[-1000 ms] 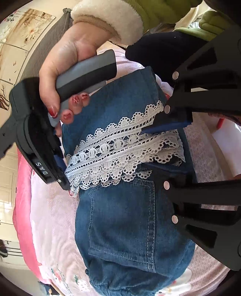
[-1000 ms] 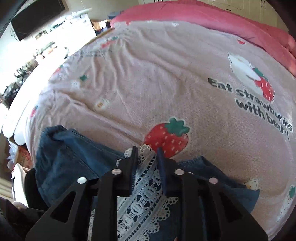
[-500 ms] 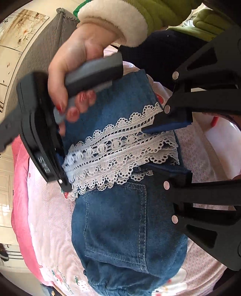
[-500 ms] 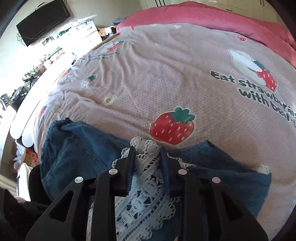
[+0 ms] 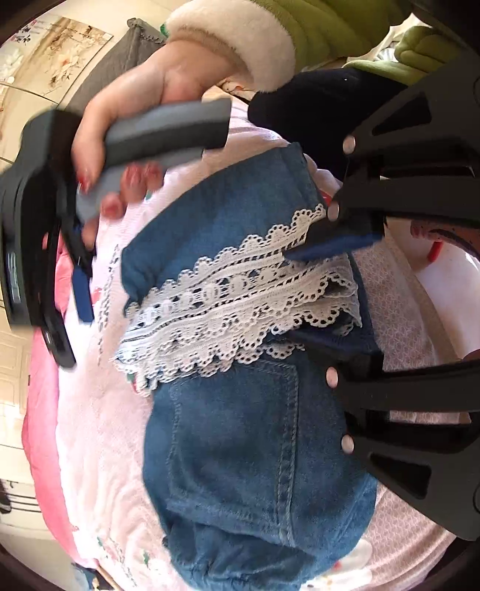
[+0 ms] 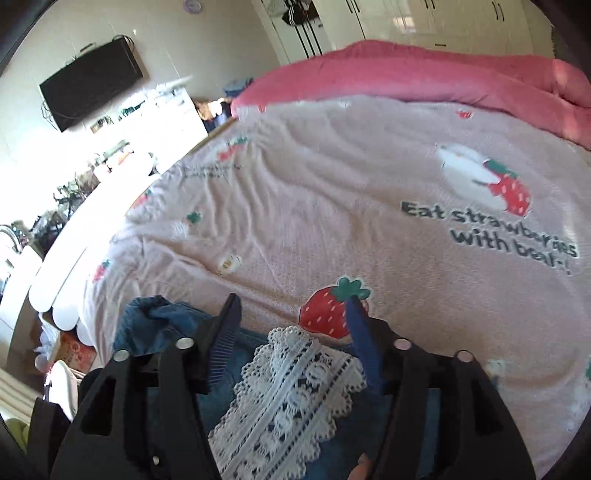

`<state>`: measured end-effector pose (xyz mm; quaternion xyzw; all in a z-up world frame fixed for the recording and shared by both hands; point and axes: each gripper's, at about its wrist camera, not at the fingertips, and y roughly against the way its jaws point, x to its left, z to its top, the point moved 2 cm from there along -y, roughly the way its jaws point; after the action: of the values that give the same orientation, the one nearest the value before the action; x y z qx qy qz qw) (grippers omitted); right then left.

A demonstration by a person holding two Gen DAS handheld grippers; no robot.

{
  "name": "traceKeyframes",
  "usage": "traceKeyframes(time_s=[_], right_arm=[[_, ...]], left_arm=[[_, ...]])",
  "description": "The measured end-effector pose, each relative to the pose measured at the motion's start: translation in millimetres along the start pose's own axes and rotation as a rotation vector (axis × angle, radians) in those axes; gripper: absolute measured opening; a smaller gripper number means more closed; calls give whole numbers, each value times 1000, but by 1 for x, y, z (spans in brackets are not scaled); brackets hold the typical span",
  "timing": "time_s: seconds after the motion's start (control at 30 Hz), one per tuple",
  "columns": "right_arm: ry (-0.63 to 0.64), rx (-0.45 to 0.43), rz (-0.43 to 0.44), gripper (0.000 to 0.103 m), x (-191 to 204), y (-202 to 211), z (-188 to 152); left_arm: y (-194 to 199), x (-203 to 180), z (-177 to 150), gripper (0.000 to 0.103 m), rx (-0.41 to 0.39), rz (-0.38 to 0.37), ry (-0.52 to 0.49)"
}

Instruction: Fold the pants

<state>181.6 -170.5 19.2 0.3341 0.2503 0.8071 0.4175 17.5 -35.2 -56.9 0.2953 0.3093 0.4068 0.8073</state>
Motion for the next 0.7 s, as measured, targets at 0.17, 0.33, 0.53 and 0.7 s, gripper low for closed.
traceKeyframes(time_s=[0.17,0.33,0.53,0.7], right_arm=[[4,-20,-26,80,-2,29,-15],[23,-35,-48,88,4,46,-30],[42,-44,-53,93,14,60,-43],[56,-50,-38,94,21,69,-47]], left_arm=[[14,5,5,40,-34,34,22],[26,10,7,46,-52,75,36],[39,12,10,58,-83,138,41],[45,11,10,70,-97,166,50]])
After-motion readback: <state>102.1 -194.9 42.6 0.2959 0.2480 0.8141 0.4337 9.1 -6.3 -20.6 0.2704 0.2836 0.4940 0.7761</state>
